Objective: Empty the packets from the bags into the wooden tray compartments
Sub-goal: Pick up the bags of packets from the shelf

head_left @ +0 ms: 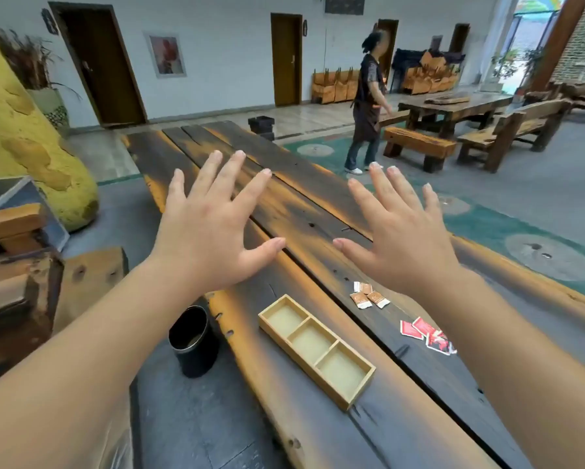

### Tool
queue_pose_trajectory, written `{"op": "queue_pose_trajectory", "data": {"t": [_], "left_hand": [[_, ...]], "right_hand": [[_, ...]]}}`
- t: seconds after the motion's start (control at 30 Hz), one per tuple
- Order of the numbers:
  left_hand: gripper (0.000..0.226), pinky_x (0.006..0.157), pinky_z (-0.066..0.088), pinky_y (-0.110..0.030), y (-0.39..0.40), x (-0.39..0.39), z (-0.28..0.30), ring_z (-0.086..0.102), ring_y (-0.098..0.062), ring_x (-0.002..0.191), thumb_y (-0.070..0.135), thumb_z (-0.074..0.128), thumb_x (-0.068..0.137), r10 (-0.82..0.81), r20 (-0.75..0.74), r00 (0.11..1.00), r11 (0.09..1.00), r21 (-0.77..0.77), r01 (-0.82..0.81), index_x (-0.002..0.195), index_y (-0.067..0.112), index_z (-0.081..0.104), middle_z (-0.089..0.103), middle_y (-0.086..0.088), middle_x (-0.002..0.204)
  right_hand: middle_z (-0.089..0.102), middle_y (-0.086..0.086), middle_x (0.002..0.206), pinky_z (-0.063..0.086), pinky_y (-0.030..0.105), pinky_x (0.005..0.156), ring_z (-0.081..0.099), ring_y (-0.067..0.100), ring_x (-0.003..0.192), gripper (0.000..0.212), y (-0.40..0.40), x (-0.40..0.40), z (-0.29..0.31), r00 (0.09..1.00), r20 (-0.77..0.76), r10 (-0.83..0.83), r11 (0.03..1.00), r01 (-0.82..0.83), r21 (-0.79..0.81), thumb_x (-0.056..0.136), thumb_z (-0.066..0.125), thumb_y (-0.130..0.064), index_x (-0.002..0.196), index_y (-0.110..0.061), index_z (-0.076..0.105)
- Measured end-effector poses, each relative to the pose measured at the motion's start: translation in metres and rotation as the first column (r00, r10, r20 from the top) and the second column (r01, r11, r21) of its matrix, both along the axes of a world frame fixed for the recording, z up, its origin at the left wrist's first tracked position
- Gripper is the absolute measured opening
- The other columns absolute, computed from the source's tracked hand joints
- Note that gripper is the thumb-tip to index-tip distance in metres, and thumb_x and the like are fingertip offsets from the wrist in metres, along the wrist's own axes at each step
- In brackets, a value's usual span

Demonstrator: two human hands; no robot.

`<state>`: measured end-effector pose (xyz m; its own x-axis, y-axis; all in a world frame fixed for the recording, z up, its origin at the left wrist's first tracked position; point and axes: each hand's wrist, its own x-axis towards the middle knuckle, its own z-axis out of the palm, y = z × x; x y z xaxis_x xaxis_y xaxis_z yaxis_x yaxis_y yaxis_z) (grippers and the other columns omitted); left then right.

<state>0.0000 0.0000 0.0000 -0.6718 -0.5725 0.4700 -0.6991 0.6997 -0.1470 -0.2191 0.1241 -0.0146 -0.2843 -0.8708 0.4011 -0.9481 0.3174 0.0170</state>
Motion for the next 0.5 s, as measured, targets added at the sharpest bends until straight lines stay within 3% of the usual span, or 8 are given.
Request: {"op": "queue_pose_trajectory", "data": {"t": [0.5], "left_hand": [[0.095, 0.113, 0.020, -0.067, -0.030, 0.142, -0.041, 0.004, -0.033, 0.152, 0.084, 0.017, 0.074, 0.396, 0.085, 0.914, 0.913, 0.069, -0.402, 0.155, 0.033, 0.012, 0.006, -0.010, 0.166]], "right_hand": [[0.005, 0.005, 0.166, 0.014, 0.062, 0.118, 0.004, 0.027, 0.153, 0.086, -0.106, 0.115, -0.040, 0.949, 0.005, 0.316, 0.943, -0.314, 0.114, 0.085, 0.030, -0.077, 0.155, -0.032, 0.011]]}}
